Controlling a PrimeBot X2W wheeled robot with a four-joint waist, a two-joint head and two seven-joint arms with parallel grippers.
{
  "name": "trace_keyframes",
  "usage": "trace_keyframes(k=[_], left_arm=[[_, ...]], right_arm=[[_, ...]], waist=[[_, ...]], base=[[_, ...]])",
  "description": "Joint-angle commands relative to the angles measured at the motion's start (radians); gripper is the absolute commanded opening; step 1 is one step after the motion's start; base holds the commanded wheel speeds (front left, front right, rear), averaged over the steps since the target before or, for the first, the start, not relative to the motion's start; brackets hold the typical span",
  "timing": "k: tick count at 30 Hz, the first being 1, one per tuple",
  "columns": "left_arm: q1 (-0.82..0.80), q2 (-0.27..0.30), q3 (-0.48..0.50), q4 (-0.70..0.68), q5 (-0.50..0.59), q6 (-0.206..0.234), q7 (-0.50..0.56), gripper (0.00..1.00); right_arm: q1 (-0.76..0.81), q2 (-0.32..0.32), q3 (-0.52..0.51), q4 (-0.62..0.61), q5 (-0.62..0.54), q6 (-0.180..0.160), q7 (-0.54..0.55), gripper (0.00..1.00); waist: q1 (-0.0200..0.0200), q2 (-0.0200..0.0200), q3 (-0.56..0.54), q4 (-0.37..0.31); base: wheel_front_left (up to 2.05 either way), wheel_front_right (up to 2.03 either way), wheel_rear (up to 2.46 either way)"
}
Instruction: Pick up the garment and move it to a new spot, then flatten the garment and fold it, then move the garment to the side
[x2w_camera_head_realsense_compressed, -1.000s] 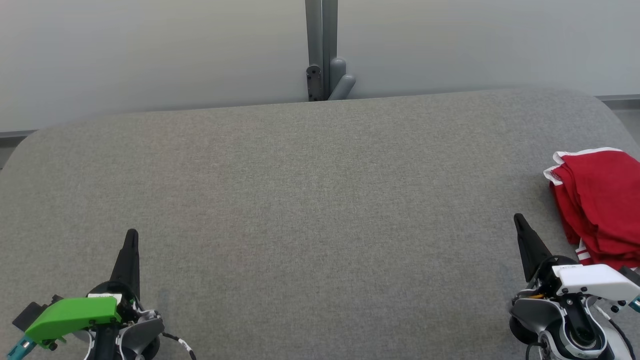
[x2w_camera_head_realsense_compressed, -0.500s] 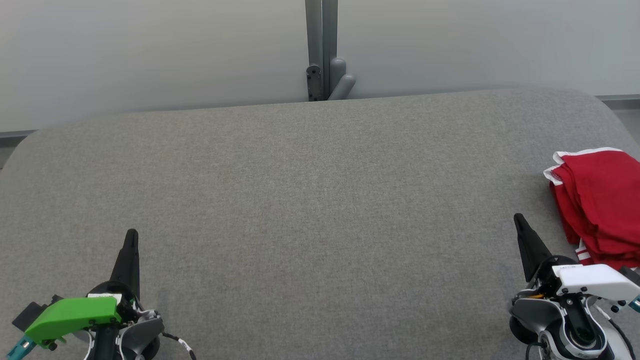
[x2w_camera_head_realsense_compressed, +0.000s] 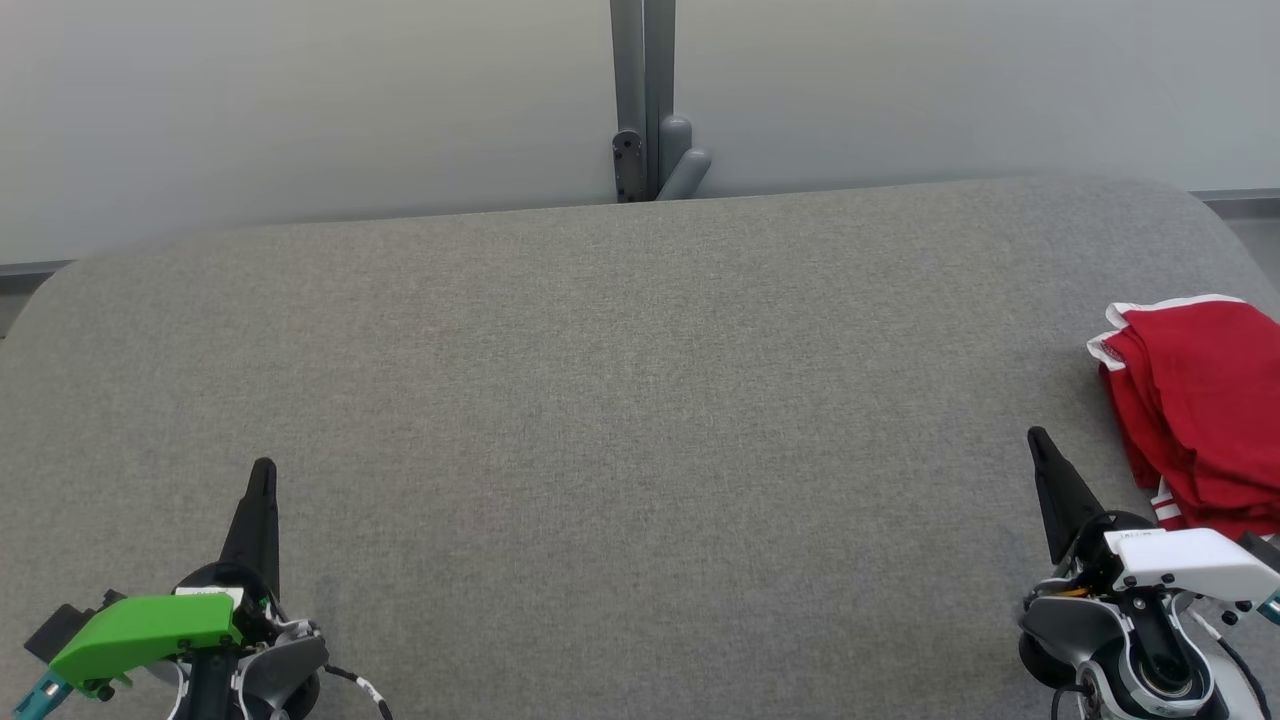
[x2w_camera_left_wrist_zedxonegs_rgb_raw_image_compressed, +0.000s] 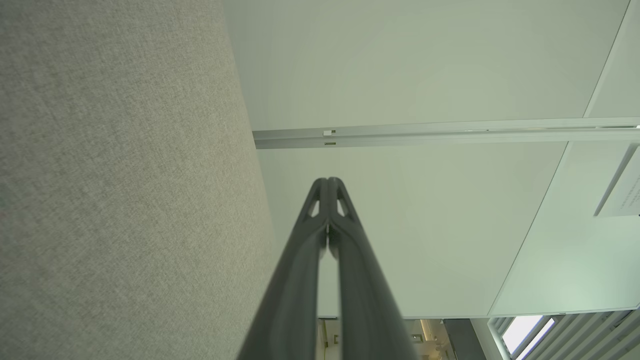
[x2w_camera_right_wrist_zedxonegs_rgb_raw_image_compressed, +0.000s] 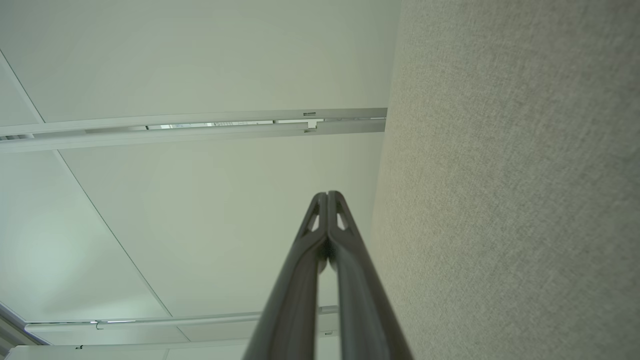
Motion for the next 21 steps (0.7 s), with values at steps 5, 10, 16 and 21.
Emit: trace_keyframes(k=[5, 10, 16, 21], left_arm=[[-0.017, 0.001, 0.002, -0.003, 0.009, 0.0, 0.005, 0.0], [-0.017, 0.001, 0.002, -0.003, 0.009, 0.0, 0.005, 0.0], [-0.017, 0.001, 0.002, -0.003, 0.009, 0.0, 0.005, 0.0], [-0.017, 0.001, 0.002, -0.003, 0.009, 0.0, 0.005, 0.0]], right_arm=[[-0.009, -0.005, 0.001, -0.003, 0.006, 0.0, 0.002, 0.0], [-0.009, -0.005, 0.001, -0.003, 0.006, 0.0, 0.002, 0.0], [-0.009, -0.005, 0.001, -0.003, 0.006, 0.0, 0.002, 0.0], [-0.009, -0.005, 0.001, -0.003, 0.006, 0.0, 0.002, 0.0]], waist=[[0.0, -0.0001, 0.0, 0.0], [0.0, -0.0001, 0.0, 0.0], [0.0, -0.0001, 0.0, 0.0], [0.0, -0.0001, 0.0, 0.0]], base=[[0.0, 0.0, 0.0], [0.0, 0.0, 0.0], [0.0, 0.0, 0.0], [0.0, 0.0, 0.0]])
